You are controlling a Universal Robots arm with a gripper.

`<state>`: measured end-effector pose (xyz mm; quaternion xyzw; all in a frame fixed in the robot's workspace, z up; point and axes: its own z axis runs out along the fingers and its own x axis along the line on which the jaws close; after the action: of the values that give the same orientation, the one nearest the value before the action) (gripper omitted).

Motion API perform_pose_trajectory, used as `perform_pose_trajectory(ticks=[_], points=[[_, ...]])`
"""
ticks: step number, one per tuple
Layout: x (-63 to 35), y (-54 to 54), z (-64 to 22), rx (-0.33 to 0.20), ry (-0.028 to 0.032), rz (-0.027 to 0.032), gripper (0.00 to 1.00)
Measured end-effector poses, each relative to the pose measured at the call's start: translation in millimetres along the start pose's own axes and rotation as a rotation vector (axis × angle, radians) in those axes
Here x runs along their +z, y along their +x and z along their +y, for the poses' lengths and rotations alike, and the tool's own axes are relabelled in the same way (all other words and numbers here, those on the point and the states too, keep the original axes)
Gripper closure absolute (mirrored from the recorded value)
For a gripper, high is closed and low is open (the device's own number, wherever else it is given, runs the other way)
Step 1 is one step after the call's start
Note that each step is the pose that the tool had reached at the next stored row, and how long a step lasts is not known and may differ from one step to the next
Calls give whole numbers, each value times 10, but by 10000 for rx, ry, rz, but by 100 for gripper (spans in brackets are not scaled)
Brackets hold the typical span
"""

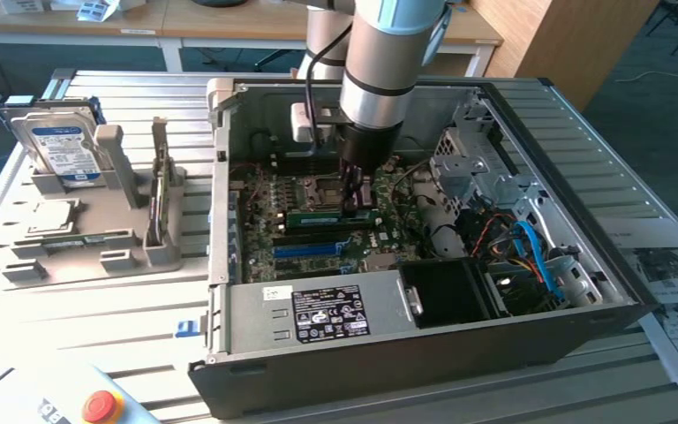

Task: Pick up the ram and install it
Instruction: 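Insert the ram into the slot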

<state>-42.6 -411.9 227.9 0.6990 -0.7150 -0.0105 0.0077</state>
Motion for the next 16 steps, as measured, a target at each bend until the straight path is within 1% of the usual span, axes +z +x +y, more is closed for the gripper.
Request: perform_pose_trajectory(ticks=[7,16], points=[[-4,-1,0,0,2,-2,88],[-46,0,0,-1,6,-1,88]])
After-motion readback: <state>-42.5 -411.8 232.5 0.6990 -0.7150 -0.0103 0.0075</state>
